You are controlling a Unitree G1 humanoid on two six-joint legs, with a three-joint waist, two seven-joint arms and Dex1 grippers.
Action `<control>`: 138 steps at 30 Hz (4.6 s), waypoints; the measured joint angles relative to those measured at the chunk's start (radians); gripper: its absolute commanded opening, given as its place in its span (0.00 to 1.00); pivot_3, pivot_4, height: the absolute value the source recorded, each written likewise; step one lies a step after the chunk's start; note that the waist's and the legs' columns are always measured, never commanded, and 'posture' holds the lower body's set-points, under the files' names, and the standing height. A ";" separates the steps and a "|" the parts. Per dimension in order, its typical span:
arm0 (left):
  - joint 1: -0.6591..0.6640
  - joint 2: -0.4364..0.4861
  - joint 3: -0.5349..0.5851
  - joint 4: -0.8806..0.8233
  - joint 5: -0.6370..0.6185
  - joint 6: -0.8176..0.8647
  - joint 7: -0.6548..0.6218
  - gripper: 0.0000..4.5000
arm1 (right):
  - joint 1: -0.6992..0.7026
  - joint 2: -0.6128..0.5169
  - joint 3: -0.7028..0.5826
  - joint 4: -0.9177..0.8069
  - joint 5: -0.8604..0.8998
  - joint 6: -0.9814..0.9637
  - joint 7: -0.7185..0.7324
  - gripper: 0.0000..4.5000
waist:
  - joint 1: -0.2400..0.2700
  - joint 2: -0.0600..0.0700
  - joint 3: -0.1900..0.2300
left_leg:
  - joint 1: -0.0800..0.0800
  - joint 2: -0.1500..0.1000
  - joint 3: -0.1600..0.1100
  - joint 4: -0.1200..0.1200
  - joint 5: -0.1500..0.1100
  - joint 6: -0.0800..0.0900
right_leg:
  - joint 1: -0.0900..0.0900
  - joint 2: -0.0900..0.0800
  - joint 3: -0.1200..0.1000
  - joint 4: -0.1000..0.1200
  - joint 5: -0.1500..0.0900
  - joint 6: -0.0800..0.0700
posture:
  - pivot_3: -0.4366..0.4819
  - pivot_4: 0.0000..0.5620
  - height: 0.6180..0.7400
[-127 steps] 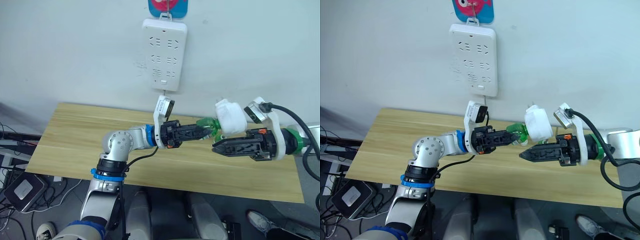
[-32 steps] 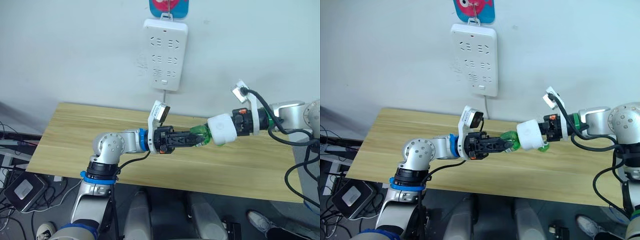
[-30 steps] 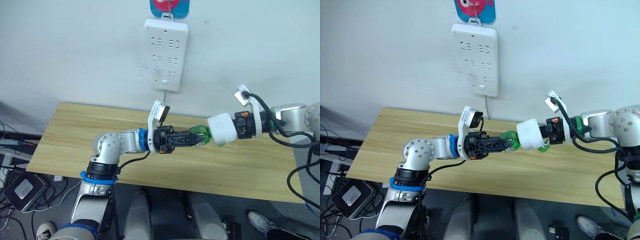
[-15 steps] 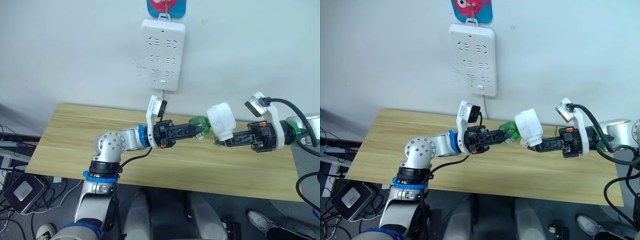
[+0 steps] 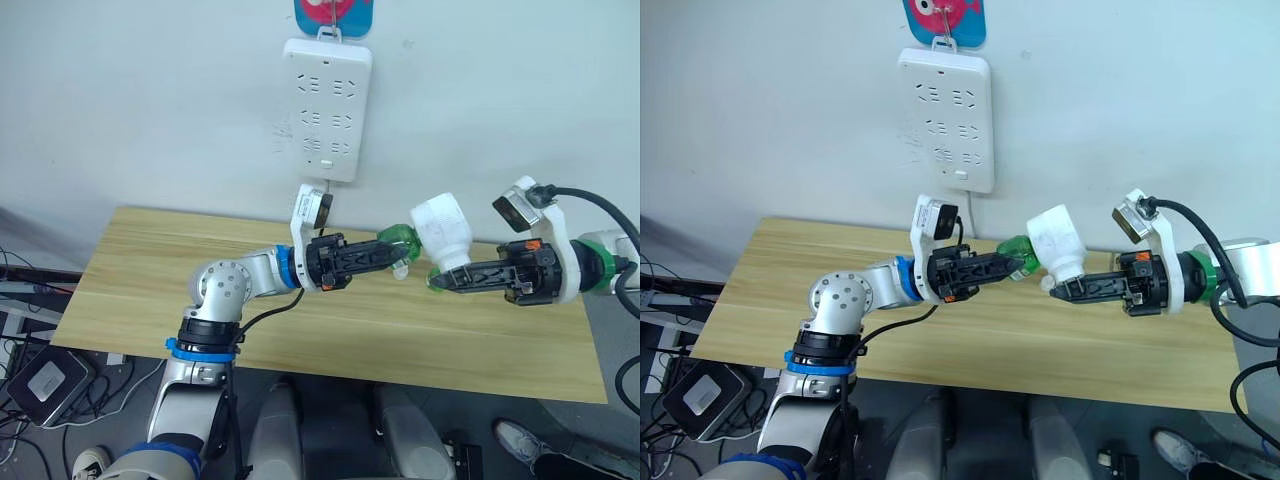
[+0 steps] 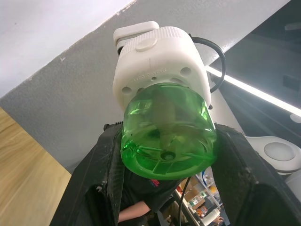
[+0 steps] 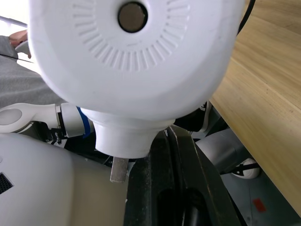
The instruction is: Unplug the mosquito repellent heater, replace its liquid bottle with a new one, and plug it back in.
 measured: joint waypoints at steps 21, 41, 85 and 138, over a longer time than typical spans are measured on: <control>0.051 0.121 -0.056 -0.008 0.024 0.082 -0.018 0.50 | 0.411 -0.207 0.074 -0.356 -0.891 -0.642 0.423 0.10 | 0.005 0.000 0.000 | 0.000 0.000 -0.001 0.000 0.000 -0.001 | 0.000 0.000 -0.002 -0.002 -0.003 0.005 | 0.35 0.55 1.00; -0.022 0.297 0.004 0.093 -0.035 0.384 -0.106 0.50 | 0.143 0.331 0.136 0.311 -1.761 -2.713 0.554 1.00 | -0.025 0.000 0.000 | 0.015 -0.001 0.000 0.000 0.003 -0.004 | 0.006 -0.001 0.001 0.016 0.000 -0.001 | 0.37 0.52 1.00; 0.216 0.523 -0.186 -0.214 0.718 -0.850 -0.240 1.00 | 0.132 0.248 0.287 0.000 -1.412 -1.388 0.299 0.69 | 0.002 0.003 -0.002 | 0.017 0.002 0.002 -0.003 0.006 -0.007 | 0.006 -0.004 0.002 0.017 -0.002 -0.006 | 0.43 0.54 1.00; 0.016 0.174 -0.399 0.113 1.505 -1.427 0.275 0.51 | -0.014 0.573 -0.115 -0.082 -0.166 -0.095 -0.941 0.85 | -0.009 0.002 -0.002 | -0.003 -0.010 0.000 -0.003 0.010 0.003 | -0.010 -0.009 0.001 0.016 0.002 0.001 | 0.40 0.49 1.00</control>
